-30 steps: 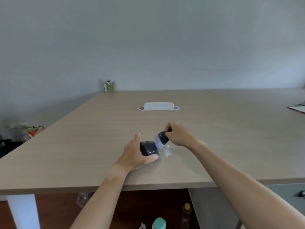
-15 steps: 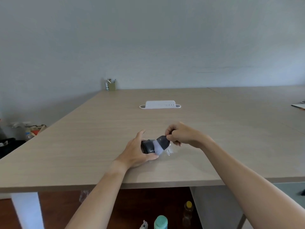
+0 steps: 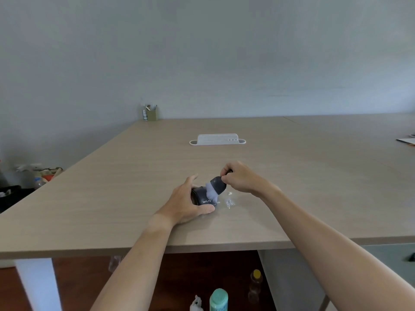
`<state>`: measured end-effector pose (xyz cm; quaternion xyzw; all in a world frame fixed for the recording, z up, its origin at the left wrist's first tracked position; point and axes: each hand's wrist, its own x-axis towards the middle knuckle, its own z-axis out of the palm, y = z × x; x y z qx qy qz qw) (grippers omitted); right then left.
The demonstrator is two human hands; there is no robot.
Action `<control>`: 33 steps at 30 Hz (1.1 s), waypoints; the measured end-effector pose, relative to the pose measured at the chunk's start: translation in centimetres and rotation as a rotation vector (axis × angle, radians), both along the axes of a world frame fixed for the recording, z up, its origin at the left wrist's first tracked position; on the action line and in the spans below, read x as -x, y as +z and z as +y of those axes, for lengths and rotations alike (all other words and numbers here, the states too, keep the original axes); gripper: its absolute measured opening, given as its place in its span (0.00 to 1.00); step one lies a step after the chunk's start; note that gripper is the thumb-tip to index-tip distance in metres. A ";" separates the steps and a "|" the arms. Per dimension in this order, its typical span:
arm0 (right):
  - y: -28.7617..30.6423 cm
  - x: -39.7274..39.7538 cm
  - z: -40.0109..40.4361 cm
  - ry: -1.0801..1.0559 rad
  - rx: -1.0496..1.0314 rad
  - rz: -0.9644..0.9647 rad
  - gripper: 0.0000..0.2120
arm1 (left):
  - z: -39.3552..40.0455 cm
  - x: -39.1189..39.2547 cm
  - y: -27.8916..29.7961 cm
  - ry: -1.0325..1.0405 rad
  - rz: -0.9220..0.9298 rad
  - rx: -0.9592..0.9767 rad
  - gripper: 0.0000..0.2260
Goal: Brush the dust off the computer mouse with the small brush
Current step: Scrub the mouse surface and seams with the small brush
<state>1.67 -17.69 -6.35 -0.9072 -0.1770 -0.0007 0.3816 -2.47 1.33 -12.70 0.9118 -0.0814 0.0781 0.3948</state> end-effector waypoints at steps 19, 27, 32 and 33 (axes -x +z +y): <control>0.1 0.0 0.7 -0.150 -0.153 -0.094 0.10 | -0.5 0.4 -0.4 0.038 0.000 -0.034 0.49; -0.2 0.2 1.7 -0.102 -0.043 -0.122 0.11 | -0.4 0.0 -0.8 0.034 0.013 -0.035 0.48; 0.1 -0.1 1.7 -0.038 -0.251 0.013 0.10 | -0.3 0.1 -0.9 0.030 -0.006 -0.039 0.43; -0.2 -0.1 1.6 -0.007 -0.265 0.064 0.10 | -0.4 0.1 -0.9 0.030 -0.010 -0.042 0.43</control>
